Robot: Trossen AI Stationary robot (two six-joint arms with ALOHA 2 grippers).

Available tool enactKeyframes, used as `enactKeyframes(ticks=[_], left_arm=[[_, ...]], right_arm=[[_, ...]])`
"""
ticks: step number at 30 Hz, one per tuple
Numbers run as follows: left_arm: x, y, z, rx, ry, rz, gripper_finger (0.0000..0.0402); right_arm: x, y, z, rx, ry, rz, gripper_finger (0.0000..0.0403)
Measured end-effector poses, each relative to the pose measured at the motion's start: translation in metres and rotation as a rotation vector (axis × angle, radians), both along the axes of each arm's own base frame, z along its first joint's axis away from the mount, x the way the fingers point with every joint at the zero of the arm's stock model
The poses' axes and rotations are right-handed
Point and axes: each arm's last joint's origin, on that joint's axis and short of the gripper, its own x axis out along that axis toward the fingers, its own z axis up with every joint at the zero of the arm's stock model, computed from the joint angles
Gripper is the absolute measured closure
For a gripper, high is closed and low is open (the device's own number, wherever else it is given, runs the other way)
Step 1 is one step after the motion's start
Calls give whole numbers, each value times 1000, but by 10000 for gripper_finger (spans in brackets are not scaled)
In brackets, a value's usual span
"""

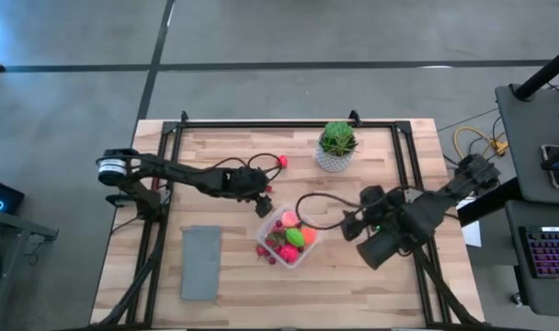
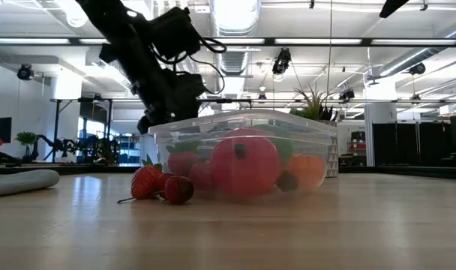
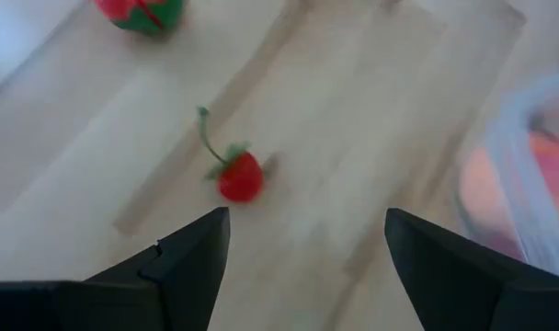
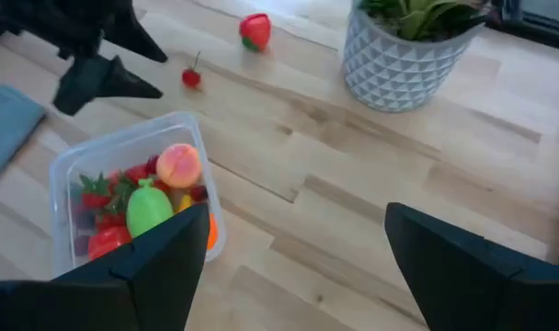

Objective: Pick and placing Produce into tupperware
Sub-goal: Put the red cherry into the transparent bin

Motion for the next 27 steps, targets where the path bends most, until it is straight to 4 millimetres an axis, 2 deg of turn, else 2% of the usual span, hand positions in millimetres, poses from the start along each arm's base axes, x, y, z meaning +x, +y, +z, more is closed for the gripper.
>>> enactKeyframes(ticks=[9, 15, 27], left_arm=[[-4, 25, -8, 129, 76, -60, 126], [-5, 42, -9, 168, 80, -114, 126], [0, 43, -12, 131, 35, -248, 126]], right_arm=[[-31, -25, 10, -78, -108, -7, 84], [-43, -38, 4, -122, -118, -15, 89], [-56, -47, -12, -89, -147, -101, 86]])
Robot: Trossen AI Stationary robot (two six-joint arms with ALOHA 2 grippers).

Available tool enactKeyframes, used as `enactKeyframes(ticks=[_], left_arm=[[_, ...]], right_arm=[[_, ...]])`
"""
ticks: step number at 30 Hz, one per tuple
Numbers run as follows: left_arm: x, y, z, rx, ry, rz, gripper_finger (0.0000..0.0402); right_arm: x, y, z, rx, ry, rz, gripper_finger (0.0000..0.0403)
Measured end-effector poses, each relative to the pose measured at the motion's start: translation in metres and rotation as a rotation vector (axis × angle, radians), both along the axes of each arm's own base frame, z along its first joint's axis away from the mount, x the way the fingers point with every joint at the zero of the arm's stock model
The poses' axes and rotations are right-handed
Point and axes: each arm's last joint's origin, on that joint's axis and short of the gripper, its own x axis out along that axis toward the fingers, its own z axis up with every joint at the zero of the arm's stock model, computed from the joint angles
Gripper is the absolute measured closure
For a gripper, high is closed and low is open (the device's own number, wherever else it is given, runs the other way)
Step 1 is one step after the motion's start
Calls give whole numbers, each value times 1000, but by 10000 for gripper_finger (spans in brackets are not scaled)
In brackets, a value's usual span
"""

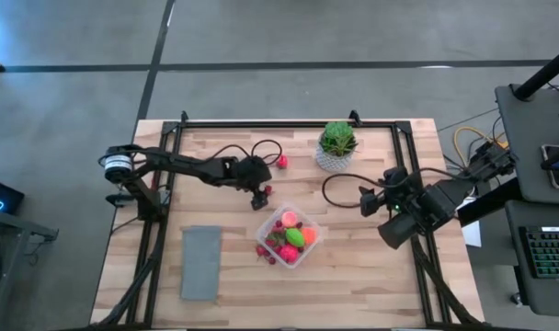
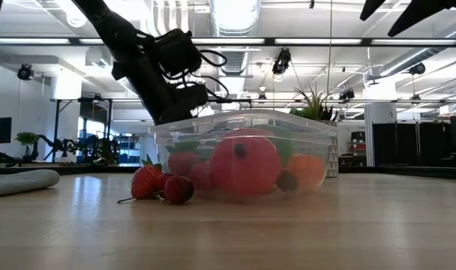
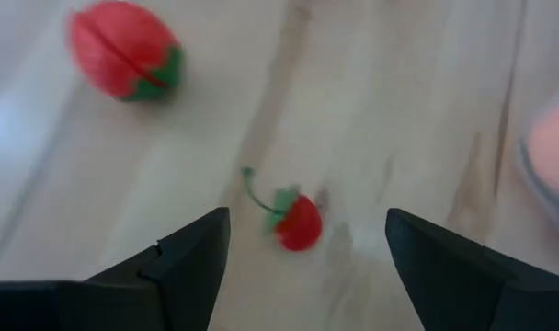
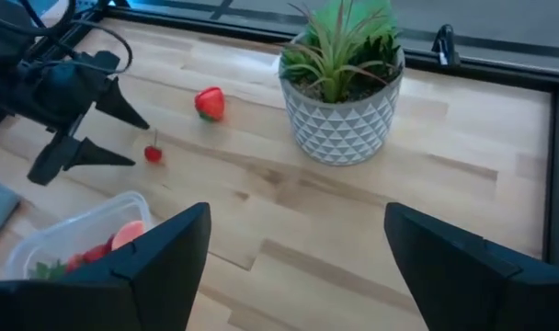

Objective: Pick and placing Produce into tupperware
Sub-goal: Put the red cherry into the transparent bin

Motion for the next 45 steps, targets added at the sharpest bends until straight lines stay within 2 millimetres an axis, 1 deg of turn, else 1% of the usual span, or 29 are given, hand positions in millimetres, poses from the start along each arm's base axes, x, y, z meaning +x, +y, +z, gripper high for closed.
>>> enactKeyframes(ticks=[2, 6, 10, 13, 19, 22, 29, 33, 41, 43, 45], left_arm=[[1, -1, -6, -9, 24, -27, 126], [4, 0, -19, -31, 64, -26, 126], [11, 2, -19, -21, 29, -23, 126], [15, 3, -23, -12, 11, -24, 126], [15, 3, -30, -20, 34, -20, 130], [14, 3, -31, -14, 37, -21, 151], [14, 4, -31, -1, 44, -10, 228], [14, 4, -31, 4, 45, -7, 261], [14, 4, -31, 27, 47, 8, 299], [13, 4, -28, 28, 46, 8, 305], [13, 2, -18, 33, 17, 4, 309]], right_arm=[[0, 0, -1, -7, 10, 4, 88], [0, 0, -2, -9, 14, 4, 88], [0, 0, -2, -9, 14, 5, 83], [1, 0, -2, -9, 14, 5, 81], [1, 1, -3, 4, 22, 5, 85], [1, 1, -3, 7, 25, 6, 87], [1, 1, -3, 2, 31, 13, 79], [1, 1, -3, -1, 36, 18, 81], [1, 1, -3, -12, 52, 35, 86], [1, 1, -3, -19, 62, 45, 83], [1, 1, -3, -23, 69, 53, 80]])
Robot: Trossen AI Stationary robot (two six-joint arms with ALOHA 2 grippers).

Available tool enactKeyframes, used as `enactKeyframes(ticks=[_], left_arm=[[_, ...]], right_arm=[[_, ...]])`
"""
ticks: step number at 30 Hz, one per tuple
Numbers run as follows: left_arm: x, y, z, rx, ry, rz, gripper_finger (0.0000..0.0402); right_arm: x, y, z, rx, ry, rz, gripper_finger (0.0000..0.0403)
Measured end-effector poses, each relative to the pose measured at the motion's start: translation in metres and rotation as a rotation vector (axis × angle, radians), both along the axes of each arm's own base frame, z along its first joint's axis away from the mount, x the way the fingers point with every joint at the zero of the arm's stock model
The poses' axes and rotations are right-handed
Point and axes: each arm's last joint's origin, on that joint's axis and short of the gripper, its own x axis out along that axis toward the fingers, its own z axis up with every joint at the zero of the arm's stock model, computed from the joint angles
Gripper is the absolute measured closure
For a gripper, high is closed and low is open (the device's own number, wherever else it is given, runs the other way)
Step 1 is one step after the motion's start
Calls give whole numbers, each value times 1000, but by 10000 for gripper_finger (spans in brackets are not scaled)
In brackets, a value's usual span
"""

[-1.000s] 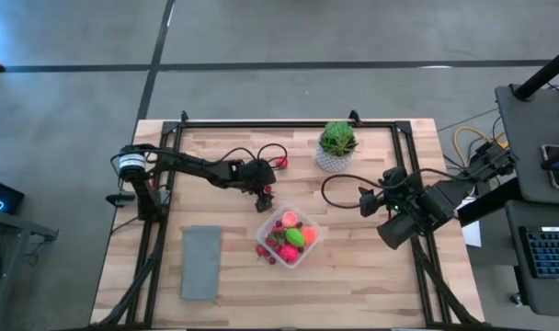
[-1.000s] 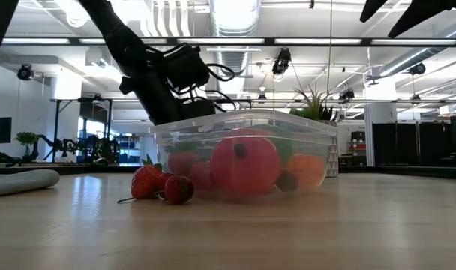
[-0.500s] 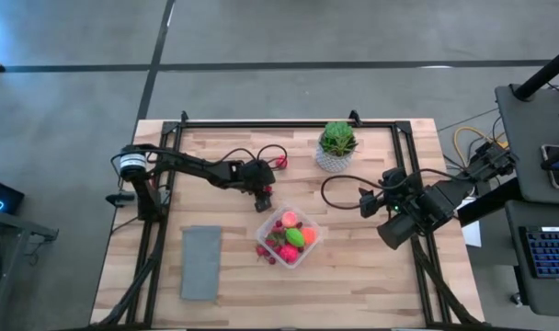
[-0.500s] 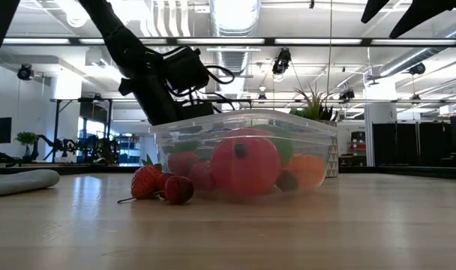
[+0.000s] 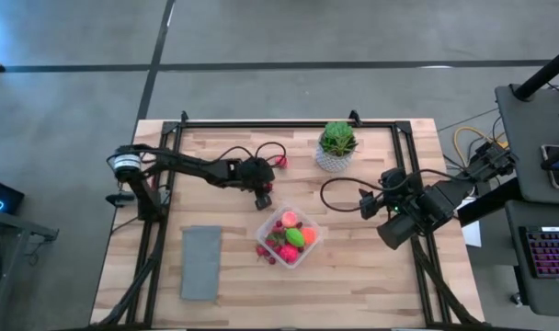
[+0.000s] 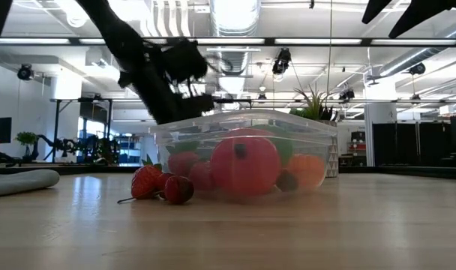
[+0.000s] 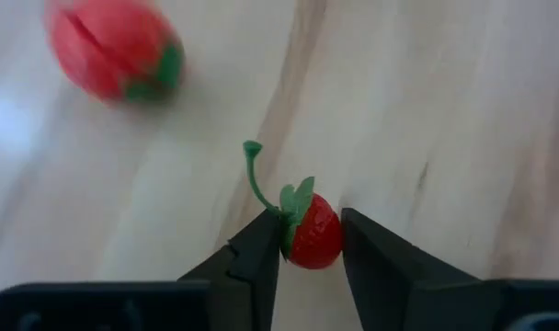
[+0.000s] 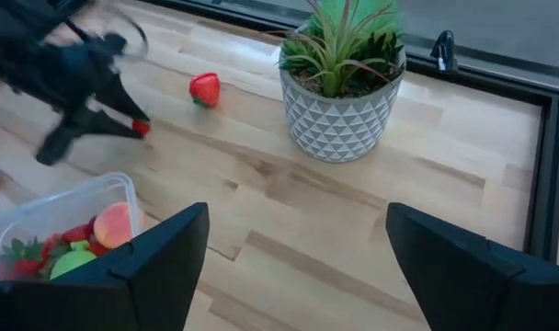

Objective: Pick and placing Produce into tupperware
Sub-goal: Put the red cherry into the transparent bin, then put the red strawberry into the transparent bin

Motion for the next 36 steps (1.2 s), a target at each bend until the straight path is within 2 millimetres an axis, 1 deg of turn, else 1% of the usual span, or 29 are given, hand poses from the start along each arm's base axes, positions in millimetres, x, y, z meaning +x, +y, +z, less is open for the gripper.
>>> enactKeyframes(ticks=[3, 6, 10, 12, 14, 17, 19, 21, 24, 27, 31, 36], left_arm=[[-2, -7, 24, 6, -82, -20, 310], [-8, -21, 51, 2, -170, -73, 310], [-17, -51, 85, -48, -300, -208, 311], [-20, -69, 93, -122, -332, -260, 311], [-22, -87, 92, -211, -330, -290, 311], [-21, -113, 84, -296, -290, -338, 311], [-19, -127, 74, -326, -249, -330, 311], [-14, -136, 63, -359, -220, -304, 309], [-8, -142, 51, -411, -173, -230, 301], [-2, -142, 47, -422, -171, -167, 281], [4, -141, 52, -412, -203, -98, 238], [6, -141, 58, -408, -227, -93, 182]], right_arm=[[0, 0, 0, 5, 5, 1, 79], [0, 0, 0, 1, 11, 9, 82], [0, 1, -1, 20, 53, 35, 86], [-1, 2, -2, 44, 89, 54, 87], [-1, 2, -2, 64, 121, 74, 85], [-2, 3, -3, 87, 145, 84, 81], [-2, 3, -3, 91, 148, 86, 79], [-2, 3, -3, 92, 147, 86, 78], [-2, 3, -3, 92, 146, 87, 81], [-1, 3, -3, 94, 143, 86, 85], [-1, 3, -3, 97, 139, 86, 87], [0, 4, -3, 108, 129, 86, 81]])
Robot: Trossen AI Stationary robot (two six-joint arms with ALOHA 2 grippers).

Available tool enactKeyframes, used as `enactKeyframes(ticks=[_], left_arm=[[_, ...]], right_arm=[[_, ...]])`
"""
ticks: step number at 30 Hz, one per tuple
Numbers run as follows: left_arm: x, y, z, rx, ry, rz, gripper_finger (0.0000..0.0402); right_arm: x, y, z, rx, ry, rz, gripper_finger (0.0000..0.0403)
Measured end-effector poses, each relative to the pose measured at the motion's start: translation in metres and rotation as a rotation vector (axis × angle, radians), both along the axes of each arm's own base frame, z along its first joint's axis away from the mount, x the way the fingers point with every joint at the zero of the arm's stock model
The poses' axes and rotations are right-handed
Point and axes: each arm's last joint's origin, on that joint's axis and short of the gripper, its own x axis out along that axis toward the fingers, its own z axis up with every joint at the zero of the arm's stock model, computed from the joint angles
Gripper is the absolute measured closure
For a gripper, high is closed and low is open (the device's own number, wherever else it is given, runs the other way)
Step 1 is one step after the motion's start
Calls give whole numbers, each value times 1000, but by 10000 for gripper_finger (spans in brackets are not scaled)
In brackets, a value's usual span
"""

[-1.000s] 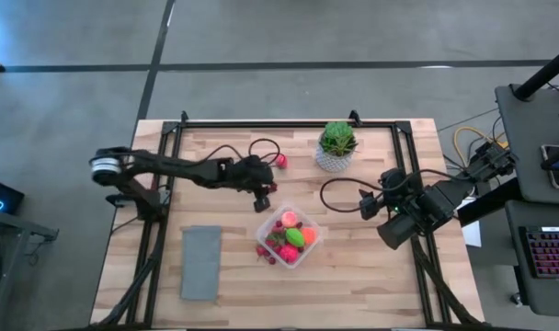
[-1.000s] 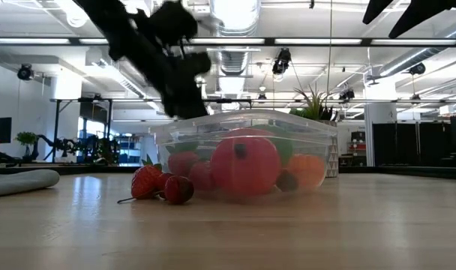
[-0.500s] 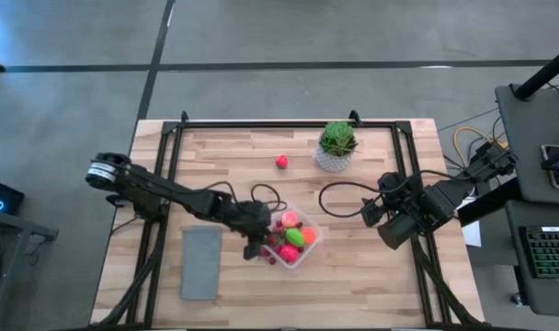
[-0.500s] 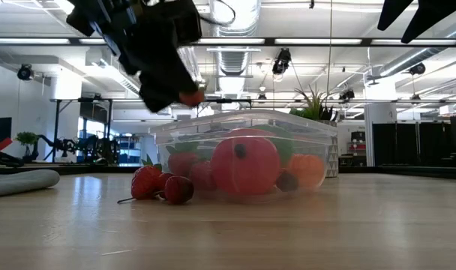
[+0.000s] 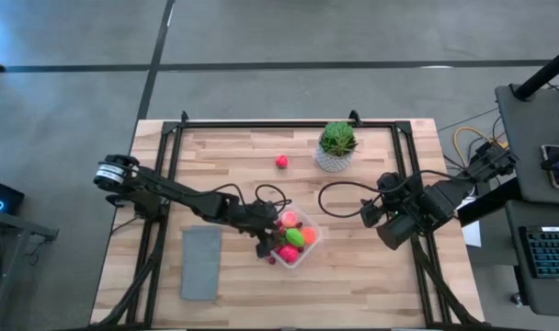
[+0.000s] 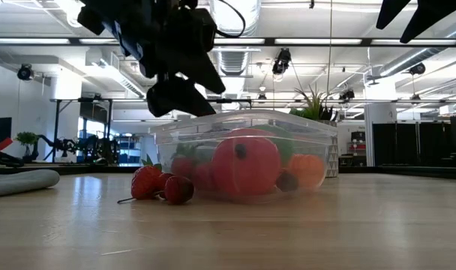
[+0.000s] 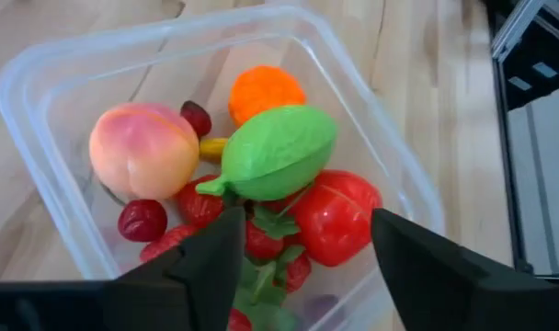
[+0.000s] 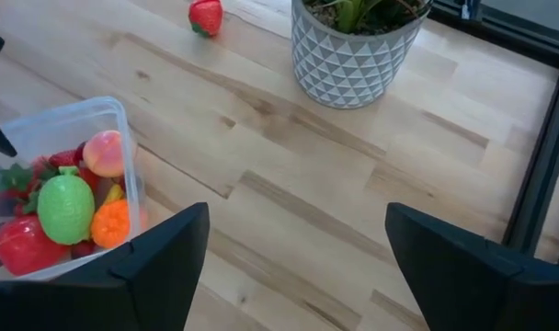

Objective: Pick and placing Produce into tupperware
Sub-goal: Put the red strawberry into the transparent bin

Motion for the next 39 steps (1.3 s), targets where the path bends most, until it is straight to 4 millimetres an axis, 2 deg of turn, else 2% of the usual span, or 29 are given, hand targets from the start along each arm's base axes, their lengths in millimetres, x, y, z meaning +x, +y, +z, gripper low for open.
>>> enactKeyframes(ticks=[4, 8, 14, 17, 25, 39], left_arm=[[-4, 0, 10, -8, -27, -4, 164], [-21, -6, 16, -8, 61, -50, 162], [-54, -28, 26, 17, 168, -128, 162], [-61, -39, 19, 7, 190, -87, 162], [-53, -47, -20, 53, 306, 58, 162], [-42, -54, -38, 85, 280, 78, 161]], right_arm=[[1, 1, 0, 3, -5, 0, 79], [3, 2, 0, 27, -19, 3, 83], [7, 6, 0, 48, -27, 63, 86], [10, 7, 0, 44, -31, 100, 82], [10, 7, 0, 33, -36, 104, 83], [10, 7, 1, 24, -27, 119, 82]])
